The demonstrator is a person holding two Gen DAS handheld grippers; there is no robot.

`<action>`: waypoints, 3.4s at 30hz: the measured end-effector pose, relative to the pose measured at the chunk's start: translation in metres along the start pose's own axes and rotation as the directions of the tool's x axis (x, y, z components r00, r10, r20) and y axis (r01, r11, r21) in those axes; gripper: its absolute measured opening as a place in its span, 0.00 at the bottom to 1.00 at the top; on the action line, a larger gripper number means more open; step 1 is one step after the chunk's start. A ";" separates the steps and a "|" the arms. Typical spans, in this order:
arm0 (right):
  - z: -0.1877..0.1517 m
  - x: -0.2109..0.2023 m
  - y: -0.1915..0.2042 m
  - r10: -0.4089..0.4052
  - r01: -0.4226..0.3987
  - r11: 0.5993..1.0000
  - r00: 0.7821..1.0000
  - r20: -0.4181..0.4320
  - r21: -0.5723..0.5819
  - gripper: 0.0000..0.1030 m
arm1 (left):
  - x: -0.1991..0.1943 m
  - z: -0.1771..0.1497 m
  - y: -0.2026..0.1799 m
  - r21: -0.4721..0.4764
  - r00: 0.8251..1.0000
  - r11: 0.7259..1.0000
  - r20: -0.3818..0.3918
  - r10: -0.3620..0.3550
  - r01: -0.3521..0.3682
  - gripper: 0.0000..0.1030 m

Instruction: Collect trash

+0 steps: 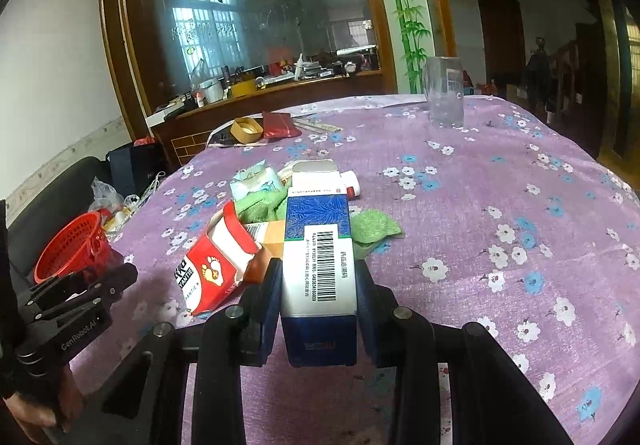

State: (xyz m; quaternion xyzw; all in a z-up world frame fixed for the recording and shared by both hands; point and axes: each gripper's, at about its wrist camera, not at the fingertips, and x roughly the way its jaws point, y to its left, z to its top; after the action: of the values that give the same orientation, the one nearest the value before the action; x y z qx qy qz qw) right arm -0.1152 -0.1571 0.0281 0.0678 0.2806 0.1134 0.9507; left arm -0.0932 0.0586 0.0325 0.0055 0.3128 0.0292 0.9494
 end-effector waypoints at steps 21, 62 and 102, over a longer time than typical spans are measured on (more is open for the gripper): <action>-0.001 -0.013 0.004 -0.032 0.033 0.999 0.998 0.057 -0.017 0.36 | -0.001 -0.002 0.000 -0.002 1.000 1.000 0.008 0.027 -0.027 0.40; -0.001 -0.049 0.050 0.024 -0.019 0.993 0.999 0.042 -0.119 0.36 | -0.035 -0.001 0.016 -0.052 0.998 0.998 0.047 0.029 -0.027 0.40; 0.026 -0.023 0.105 0.240 -0.256 0.952 0.965 -0.111 -0.168 0.36 | -0.063 0.020 0.095 -0.155 0.993 0.983 0.056 0.108 -0.098 0.40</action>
State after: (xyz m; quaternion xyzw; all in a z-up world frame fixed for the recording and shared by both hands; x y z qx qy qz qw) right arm -0.1384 -0.0637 0.0820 0.0108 0.3004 0.2597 0.9177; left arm -0.1369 0.1502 0.0889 -0.0495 0.2783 0.1019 0.9538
